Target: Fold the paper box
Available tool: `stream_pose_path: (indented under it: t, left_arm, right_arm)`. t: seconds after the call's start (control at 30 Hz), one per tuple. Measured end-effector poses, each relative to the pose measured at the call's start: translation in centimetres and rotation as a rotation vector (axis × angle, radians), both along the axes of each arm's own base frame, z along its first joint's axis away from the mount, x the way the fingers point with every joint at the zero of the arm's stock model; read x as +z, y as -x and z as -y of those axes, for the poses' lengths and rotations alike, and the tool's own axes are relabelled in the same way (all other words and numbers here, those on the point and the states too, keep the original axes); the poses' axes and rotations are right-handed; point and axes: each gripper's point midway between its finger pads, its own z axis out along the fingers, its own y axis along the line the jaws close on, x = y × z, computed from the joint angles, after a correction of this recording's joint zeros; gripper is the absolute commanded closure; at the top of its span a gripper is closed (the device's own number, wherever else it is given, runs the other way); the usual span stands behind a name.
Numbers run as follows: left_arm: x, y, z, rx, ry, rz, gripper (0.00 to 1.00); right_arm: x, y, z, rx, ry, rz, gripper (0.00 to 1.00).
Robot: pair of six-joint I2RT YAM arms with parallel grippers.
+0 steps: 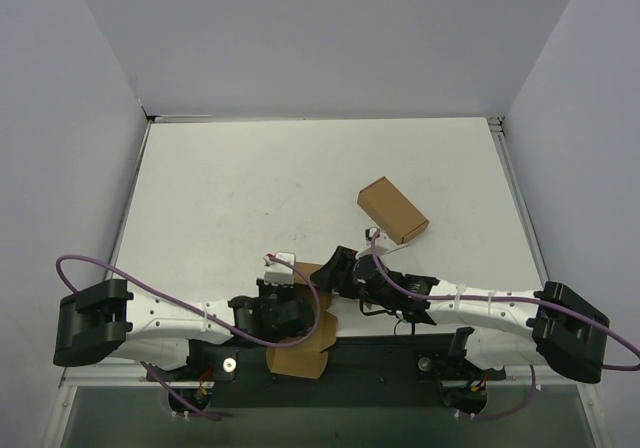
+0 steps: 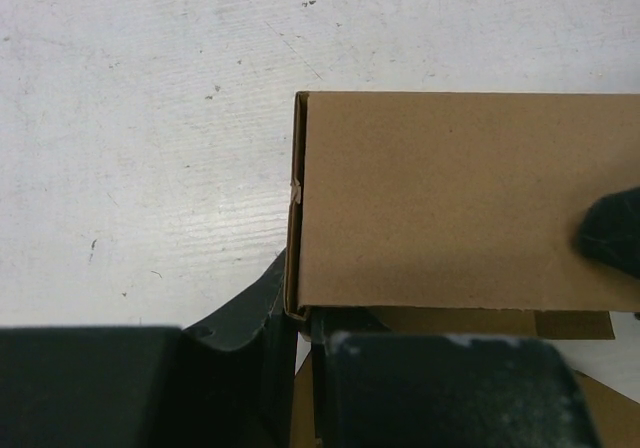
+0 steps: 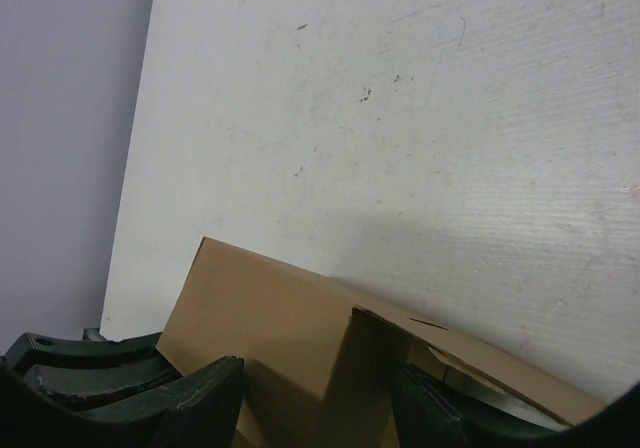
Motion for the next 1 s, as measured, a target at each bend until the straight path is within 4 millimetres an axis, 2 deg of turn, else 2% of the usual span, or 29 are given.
stream_pose_path:
  t: [0.2,0.47,0.63,0.77,1.0]
  left_arm:
    - [-0.1,0.4,-0.1,0.009,0.033,-0.001,1.0]
    - [-0.1,1.0,-0.3,0.024,0.114,-0.008,1.0]
    - [-0.2,1.1,-0.3,0.04,0.142,-0.015,1.0]
    - [-0.3,1.2,-0.3,0.062,0.17,-0.017,1.0]
    - [-0.4,1.0,0.0,0.083,0.17,0.003,1.0]
  right_arm:
    - [0.1,-0.4,-1.4,0.003,-0.057,-0.007,0.49]
    - [0.8,-0.6,-2.1,-0.03,-0.175,-0.018,0.66]
    - [1.1,-0.8,-2.5,-0.065,-0.256,-0.04,0.79]
    - [1.3,-1.0,-2.5,-0.105,-0.325,-0.064,1.0]
    - [1.2,-1.2,-2.2,-0.159,-0.416,-0.095,1.0]
